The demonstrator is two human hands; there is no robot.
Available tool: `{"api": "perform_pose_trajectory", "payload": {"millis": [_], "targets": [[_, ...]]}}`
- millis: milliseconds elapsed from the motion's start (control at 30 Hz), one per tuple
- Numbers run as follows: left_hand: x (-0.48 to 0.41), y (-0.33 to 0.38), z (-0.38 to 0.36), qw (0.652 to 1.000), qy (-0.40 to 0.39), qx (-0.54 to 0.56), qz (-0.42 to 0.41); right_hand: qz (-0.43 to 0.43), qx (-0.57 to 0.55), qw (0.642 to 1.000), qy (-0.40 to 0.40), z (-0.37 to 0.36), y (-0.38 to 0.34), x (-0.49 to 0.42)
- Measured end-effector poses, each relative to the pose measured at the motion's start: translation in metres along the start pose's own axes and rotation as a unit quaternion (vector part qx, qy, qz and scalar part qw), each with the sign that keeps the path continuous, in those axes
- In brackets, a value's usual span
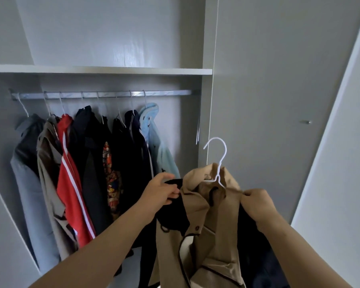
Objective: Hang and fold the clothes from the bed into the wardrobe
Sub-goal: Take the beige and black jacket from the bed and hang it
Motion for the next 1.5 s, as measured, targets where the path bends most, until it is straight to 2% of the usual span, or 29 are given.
{"api": "perform_pose_trajectory", "payload": {"millis": [133,367,567,800,867,933,1000,1067,1133,1333,1433,1500], "targets": [[-0.017,-0.003,-0.004,0.999,0.019,-0.03,-0.001,-0.043,-0.046,0.998,0.017,0.003,0.02,-0.009],[-0.054,-0.01,0.0,0.997,0.003,-0.08,-0.018,-0.072,-0.101,0.991,0.043,-0.015,0.026,-0.035],[-0.111,-0.004,0.016,0.984,0.035,-0.154,-0.08,-0.07,-0.127,0.988,0.053,-0.048,0.004,-0.072],[-0.201,0.016,0.042,0.962,0.015,-0.225,-0.155,-0.064,-0.163,0.983,0.057,-0.103,-0.039,-0.139],[-0.229,0.021,0.047,0.939,0.005,-0.29,-0.184,-0.068,-0.176,0.981,0.051,-0.121,-0.054,-0.159],[-0.261,0.029,0.05,0.899,-0.003,-0.372,-0.233,-0.068,-0.189,0.978,0.049,-0.138,-0.075,-0.182],[-0.301,0.033,0.05,0.825,-0.037,-0.495,-0.27,-0.065,-0.21,0.973,0.065,-0.155,-0.098,-0.208],[-0.333,0.031,0.05,0.744,-0.071,-0.609,-0.266,-0.057,-0.228,0.968,0.083,-0.167,-0.119,-0.228],[-0.361,0.031,0.053,0.702,-0.077,-0.663,-0.249,-0.054,-0.227,0.969,0.086,-0.177,-0.135,-0.247],[-0.415,0.039,0.081,0.677,-0.089,-0.694,-0.229,-0.049,-0.233,0.966,0.096,-0.195,-0.177,-0.292],[-0.431,0.046,0.093,0.687,-0.083,-0.683,-0.236,-0.046,-0.247,0.961,0.113,-0.201,-0.199,-0.312],[-0.438,0.055,0.096,0.707,-0.071,-0.661,-0.243,-0.043,-0.251,0.959,0.126,-0.203,-0.214,-0.328]]}}
Point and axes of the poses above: each hand's wrist, its own x-axis away from the middle knuckle, its own z-axis out of the back of the hand, y = z × x, the point moved 5 cm from there along -x, towards the middle knuckle, and after that the axes turned 4 degrees about -x, right-handed, at the moved point
